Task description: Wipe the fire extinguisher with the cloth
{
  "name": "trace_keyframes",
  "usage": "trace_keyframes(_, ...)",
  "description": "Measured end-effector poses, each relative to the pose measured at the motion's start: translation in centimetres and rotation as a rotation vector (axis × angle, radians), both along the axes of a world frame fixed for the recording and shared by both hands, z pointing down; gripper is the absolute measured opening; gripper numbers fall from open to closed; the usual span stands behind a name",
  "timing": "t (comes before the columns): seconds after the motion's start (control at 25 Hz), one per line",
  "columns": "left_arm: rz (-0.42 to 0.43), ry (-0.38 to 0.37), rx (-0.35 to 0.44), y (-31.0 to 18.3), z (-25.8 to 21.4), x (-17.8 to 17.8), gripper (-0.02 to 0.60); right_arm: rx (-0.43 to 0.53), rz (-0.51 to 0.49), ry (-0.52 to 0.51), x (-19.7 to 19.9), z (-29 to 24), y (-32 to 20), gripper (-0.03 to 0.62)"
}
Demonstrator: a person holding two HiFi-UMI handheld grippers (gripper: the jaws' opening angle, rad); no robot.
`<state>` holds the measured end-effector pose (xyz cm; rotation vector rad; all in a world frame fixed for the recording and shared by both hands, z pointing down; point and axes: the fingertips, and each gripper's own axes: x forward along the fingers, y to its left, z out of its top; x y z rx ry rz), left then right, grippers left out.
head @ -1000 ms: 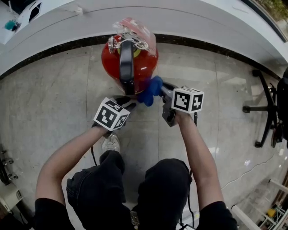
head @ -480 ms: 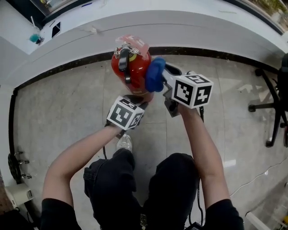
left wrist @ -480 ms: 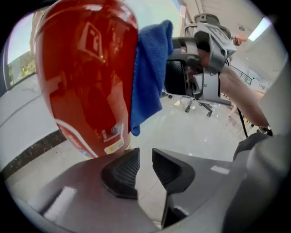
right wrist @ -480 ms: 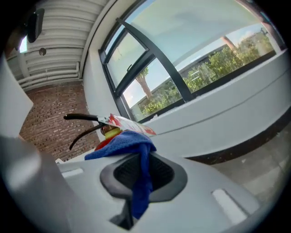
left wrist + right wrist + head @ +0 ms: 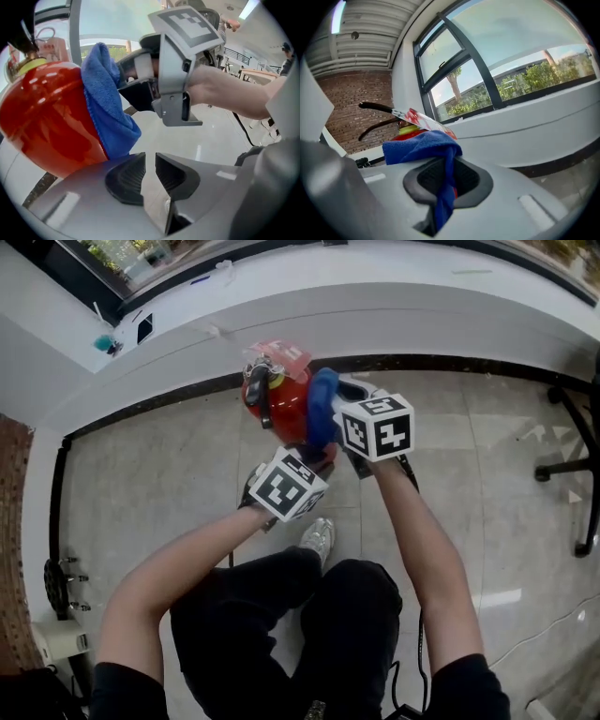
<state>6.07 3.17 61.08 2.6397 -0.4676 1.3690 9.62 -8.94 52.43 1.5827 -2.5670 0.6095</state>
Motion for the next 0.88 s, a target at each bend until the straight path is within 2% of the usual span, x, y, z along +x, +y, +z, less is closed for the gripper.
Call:
trace_keyframes(0.28, 0.02, 0.002, -0.059, -0.4, 3.7, 1.8, 0.055, -0.124, -0.077, -0.065, 0.0, 7.8, -3.1, 0.032)
trace_keyframes(0.44, -0.034, -0.015, -0.082, -1.4, 6.3, 1.3, 0.046, -0.201, -0.132, -0.093, -0.2, 13.9, -4.2, 0.032)
trace_keyframes(0.56, -0.107, -0.019, -0.112, -1.9, 8.4, 0.5, 0.04, -0.243, -0.177, -0.127, -0.7, 17.9, -4.8, 0.031)
trace_keyframes(0.68, -0.153, -0.016, -0.138, -2.0, 10.4, 0.2, 0.038, -0.294, -0.206, -0.063, -0.9, 22.3, -5.4, 0.031)
trace_keyframes(0.88, -0.165, -0.033, -0.176, -2.0, 13.5, -0.6, 0.037, -0.377, -0.231, -0.004, -1.0, 28.7, -5.0, 0.031)
